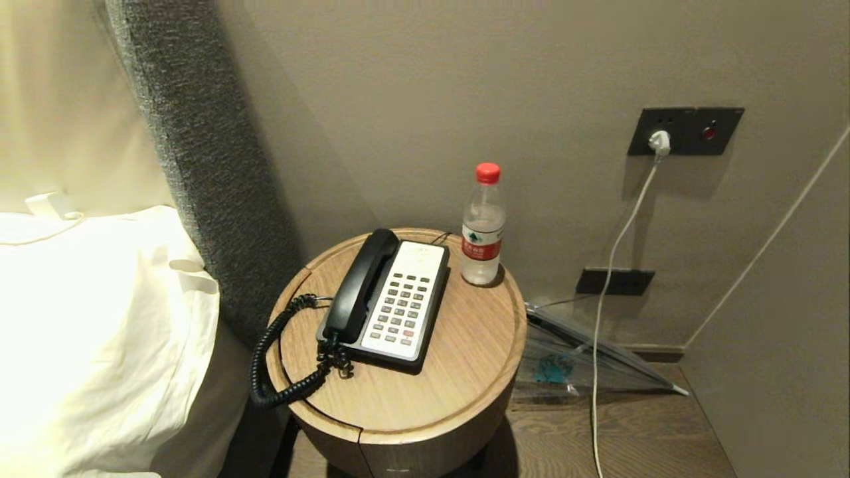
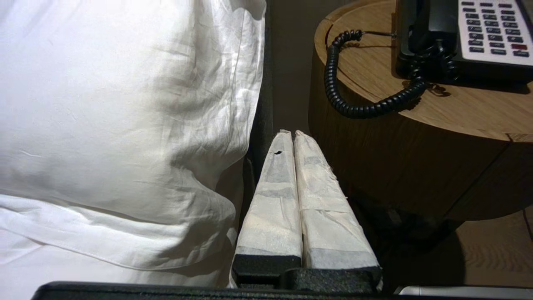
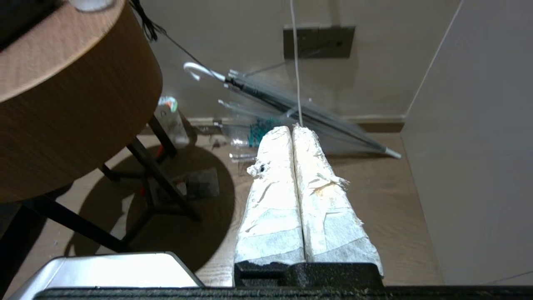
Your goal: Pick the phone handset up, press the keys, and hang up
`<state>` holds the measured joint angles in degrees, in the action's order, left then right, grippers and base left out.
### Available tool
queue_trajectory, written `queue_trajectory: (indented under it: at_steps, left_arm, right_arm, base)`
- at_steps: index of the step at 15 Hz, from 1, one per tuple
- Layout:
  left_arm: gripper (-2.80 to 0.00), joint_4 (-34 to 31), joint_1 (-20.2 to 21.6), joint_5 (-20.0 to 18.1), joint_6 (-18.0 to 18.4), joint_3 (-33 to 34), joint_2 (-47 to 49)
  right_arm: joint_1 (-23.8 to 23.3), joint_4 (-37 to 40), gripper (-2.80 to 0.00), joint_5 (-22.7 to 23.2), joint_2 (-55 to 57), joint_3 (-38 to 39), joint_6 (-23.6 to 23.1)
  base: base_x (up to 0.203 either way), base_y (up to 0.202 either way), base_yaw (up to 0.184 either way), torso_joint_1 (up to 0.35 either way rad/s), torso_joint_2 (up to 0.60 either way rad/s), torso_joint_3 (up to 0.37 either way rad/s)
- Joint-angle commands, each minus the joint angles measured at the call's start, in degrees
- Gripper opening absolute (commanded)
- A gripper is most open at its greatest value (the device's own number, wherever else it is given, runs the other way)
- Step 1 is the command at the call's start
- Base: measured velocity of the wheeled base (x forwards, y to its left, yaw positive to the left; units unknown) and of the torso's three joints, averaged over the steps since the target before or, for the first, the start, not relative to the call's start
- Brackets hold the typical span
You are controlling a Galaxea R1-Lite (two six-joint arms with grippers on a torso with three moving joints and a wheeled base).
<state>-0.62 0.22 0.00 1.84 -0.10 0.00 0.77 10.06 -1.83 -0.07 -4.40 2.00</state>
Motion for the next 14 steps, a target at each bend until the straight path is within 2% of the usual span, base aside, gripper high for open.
queue_trajectory:
  at_steps: [1, 8, 14]
  left_arm:
    - [-2.8, 0.0, 0.0, 0.0, 0.0, 0.0, -0.1]
    - [-2.8, 0.0, 0.0, 0.0, 0.0, 0.0, -0.1]
    - [-2.8, 0.1, 0.0, 0.0, 0.5, 0.0, -0.1]
  right_arm:
    - [0.0, 0.1, -2.8, 0.0, -0.5, 0.0, 0.0]
    - [0.0, 0.1, -2.8, 0.0, -0.5, 0.0, 0.0]
    - [0.0, 0.1, -2.8, 0.0, -0.6, 0.0, 0.0]
  base:
    - [0.0, 0.0, 0.0, -0.002, 0.01, 0.201]
    - [0.0, 0.0, 0.0, 0.002, 0.0, 0.203]
    - [0.0, 0.0, 0.0, 0.0, 0.0, 0.041]
